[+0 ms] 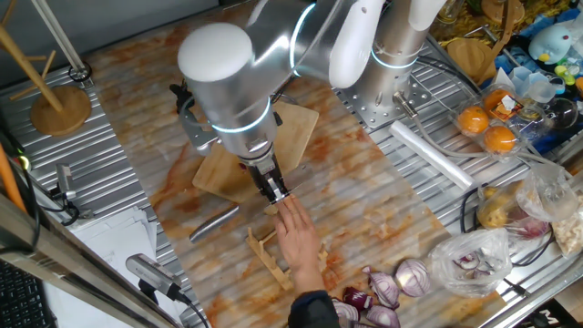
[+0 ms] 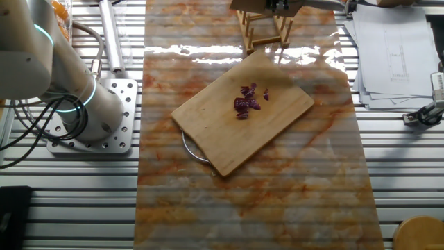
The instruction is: Chop the onions
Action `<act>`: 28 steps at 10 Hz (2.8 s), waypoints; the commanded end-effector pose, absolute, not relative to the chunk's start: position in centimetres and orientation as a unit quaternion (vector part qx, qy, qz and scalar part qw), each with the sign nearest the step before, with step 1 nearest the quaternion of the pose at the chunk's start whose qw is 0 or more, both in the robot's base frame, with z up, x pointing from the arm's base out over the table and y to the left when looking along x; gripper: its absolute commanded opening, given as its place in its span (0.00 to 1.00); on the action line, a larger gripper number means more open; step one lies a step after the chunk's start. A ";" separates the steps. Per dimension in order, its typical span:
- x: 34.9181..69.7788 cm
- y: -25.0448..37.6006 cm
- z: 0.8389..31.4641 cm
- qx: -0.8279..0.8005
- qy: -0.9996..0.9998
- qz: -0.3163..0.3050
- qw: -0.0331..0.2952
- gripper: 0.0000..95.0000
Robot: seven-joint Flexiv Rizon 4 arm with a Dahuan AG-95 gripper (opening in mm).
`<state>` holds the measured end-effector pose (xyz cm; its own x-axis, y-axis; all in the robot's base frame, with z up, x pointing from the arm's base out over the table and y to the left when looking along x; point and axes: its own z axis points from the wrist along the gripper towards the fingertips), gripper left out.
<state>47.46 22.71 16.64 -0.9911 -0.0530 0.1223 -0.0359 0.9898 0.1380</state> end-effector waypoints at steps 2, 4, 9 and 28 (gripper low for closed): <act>47.2 22.3 16.0 0.080 -0.993 -0.038 0.072 0.00; 45.8 19.1 15.0 0.166 -0.984 -0.006 0.062 0.00; 44.5 14.8 16.0 0.213 -0.975 -0.010 0.066 0.00; 47.3 23.0 14.5 0.114 -0.992 -0.011 0.046 0.00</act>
<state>47.49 23.15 14.18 -0.9693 -0.2300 0.0870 -0.2280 0.9731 0.0323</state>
